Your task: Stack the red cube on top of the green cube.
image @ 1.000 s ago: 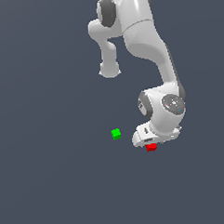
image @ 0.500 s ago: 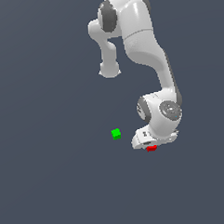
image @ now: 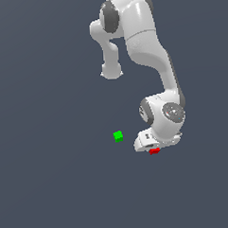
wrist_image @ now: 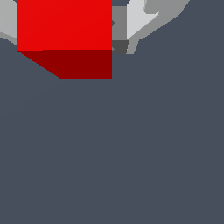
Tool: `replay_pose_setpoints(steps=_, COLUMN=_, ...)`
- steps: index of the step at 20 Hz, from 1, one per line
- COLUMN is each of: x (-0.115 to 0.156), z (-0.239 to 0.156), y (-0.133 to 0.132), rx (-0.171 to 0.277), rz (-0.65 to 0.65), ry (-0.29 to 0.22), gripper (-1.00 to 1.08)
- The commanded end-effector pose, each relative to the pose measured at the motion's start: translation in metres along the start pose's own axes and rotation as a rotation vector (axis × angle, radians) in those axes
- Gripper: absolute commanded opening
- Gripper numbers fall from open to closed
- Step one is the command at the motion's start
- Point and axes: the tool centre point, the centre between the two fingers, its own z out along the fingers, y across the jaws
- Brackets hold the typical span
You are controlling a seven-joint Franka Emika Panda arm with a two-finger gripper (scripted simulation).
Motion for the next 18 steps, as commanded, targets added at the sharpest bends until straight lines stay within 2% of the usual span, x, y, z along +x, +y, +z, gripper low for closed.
replay_pose_setpoints(steps=1, x=0.000, z=0.000, y=0.000, rx=0.000, rz=0.000, ry=0.000, gripper=-1.00)
replay_pose_setpoints(steps=8, x=-0.001, z=-0.021, y=0.000, rx=0.000, rz=0.000, ry=0.000, gripper=-1.00)
replay_pose_setpoints(steps=18, x=-0.002, z=-0.087, y=0.000, rx=0.000, rz=0.000, ry=0.001, gripper=-1.00)
